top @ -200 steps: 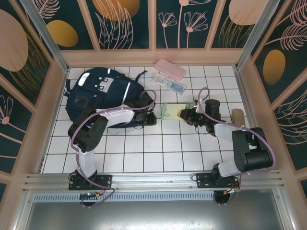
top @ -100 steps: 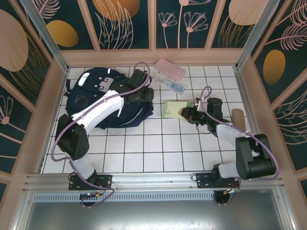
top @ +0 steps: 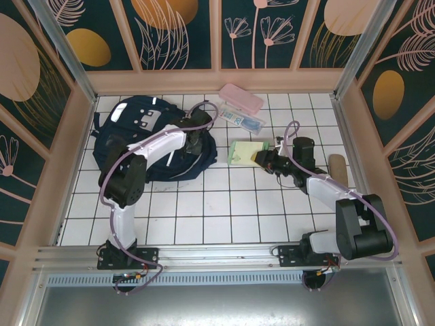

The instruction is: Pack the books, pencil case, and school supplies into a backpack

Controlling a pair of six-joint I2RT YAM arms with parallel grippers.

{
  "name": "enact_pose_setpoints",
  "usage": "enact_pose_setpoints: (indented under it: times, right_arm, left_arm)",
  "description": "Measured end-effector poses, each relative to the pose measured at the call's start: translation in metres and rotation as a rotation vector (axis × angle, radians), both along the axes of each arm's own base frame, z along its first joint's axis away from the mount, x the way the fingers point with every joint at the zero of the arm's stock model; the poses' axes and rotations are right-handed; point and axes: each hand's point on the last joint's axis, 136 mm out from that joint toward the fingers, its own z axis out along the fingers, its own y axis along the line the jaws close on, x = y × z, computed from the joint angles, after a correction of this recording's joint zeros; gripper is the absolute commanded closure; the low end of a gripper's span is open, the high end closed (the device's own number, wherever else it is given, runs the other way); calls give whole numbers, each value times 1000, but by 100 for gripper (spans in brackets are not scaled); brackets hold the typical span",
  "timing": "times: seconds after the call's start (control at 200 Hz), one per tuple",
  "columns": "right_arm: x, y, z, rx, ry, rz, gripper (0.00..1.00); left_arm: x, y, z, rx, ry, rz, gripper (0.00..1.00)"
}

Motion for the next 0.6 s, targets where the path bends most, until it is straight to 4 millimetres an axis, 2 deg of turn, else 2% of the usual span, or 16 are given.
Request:
enact_pose_setpoints:
  times: [0.06,0.13,0.255,0.45,0.515,0.6]
  right_arm:
    - [-1,2,0,2,3,4,100]
    - [-2,3,0,4,4,8,100]
    - [-3,6,1,6,6,14,100]
    - [-4,14,3,20,3,30,100]
    - [-3,18,4,26,4,35,100]
    - [0,24,6,34,3,45,100]
  left_arm:
    - [1,2,-6,28,6,2,53]
    - [3,5,-10,62,10,6,66]
    - [4,4,-12,85,8,7,100]
    - [4,3,-2,90,3,2,100]
    - [4,2,8,78,-8,2,100]
    - [5,2,31,51,-35,8,100]
